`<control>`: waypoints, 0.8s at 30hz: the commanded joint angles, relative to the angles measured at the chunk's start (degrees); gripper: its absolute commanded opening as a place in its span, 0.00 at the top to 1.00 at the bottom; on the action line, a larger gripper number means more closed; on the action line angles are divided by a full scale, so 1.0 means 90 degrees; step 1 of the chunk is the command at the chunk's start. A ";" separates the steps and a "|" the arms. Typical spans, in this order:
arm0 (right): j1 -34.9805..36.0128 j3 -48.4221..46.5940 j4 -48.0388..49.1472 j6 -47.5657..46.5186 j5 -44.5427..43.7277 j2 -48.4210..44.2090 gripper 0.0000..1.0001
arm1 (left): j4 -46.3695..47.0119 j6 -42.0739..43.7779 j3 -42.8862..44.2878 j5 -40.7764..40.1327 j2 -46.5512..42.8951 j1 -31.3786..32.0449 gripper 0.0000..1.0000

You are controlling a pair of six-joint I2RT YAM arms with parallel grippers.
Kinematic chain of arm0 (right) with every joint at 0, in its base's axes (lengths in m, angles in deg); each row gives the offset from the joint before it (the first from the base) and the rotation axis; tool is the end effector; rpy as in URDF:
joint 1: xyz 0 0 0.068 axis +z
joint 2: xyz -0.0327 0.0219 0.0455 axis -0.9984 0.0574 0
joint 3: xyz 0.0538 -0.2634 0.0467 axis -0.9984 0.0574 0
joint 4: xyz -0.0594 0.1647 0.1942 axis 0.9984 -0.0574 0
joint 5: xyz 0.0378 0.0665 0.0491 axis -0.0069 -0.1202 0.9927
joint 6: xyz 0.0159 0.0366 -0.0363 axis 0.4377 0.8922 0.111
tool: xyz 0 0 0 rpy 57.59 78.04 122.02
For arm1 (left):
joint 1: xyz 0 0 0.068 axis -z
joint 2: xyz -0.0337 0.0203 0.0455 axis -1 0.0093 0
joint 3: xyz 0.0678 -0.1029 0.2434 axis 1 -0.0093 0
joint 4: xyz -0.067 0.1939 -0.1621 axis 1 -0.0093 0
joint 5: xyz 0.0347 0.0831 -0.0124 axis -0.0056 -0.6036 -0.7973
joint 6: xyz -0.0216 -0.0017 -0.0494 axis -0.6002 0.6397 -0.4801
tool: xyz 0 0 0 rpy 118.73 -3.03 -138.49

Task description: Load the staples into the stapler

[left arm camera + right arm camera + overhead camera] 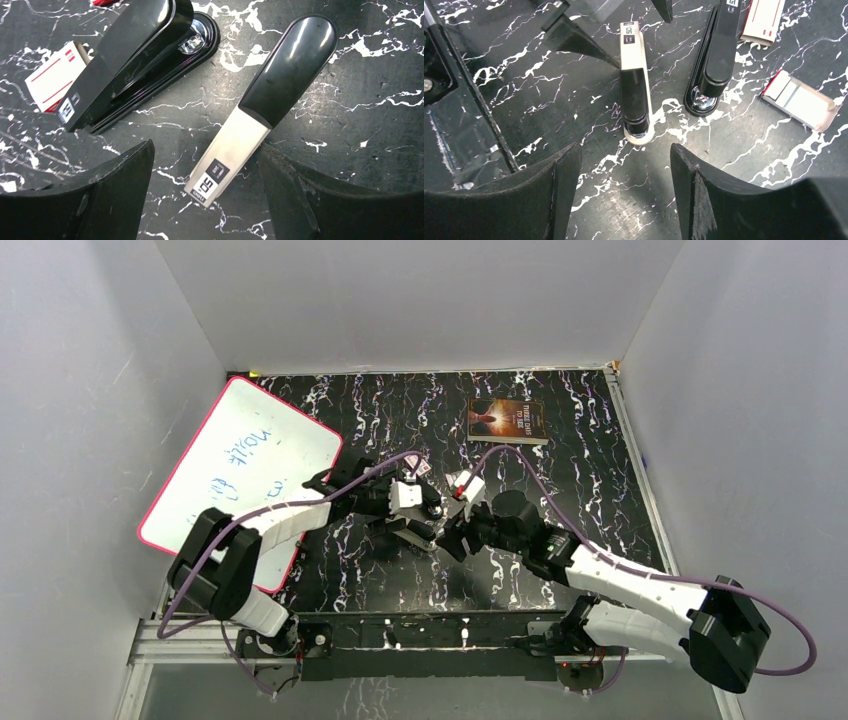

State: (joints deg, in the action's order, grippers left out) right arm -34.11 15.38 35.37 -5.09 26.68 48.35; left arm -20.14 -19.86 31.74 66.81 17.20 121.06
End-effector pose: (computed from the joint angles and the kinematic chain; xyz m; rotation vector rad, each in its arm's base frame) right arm 0.1375 0.1837 0.2402 -0.8960 1.7992 0.6941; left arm 0.2456 -0.1716 0.1966 1.6316 1.5300 -0.4316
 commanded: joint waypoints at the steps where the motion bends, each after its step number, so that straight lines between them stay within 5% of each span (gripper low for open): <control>1: -0.0016 0.0196 0.0243 0.0671 -0.0104 -0.0425 0.28 | -0.0224 0.0256 0.0346 0.0675 0.0378 -0.0021 0.27; 9: -0.0020 0.0342 0.0354 0.1106 -0.0625 -0.0657 0.34 | -0.0733 -0.0152 0.0144 0.0467 0.0247 0.0100 0.40; 14: -0.0020 0.0226 0.0073 0.1518 -0.1400 -0.0694 0.34 | -0.0955 -0.0736 0.0257 0.0195 0.0248 0.0214 0.61; 20: -0.0014 0.0398 -0.0015 0.2578 -0.2105 -0.1110 0.31 | -0.1167 -0.2137 0.0313 -0.0713 0.0180 0.0437 0.91; 24: -0.0023 0.0306 -0.0226 0.3725 -0.2320 -0.1111 0.29 | -0.1333 -0.3523 0.0330 -0.1628 -0.0045 0.0615 0.95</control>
State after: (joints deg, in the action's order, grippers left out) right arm -34.15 18.55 33.71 16.81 10.22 38.89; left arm -27.59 -37.48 33.78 60.97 20.17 125.17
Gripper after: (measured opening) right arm 0.702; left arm 0.268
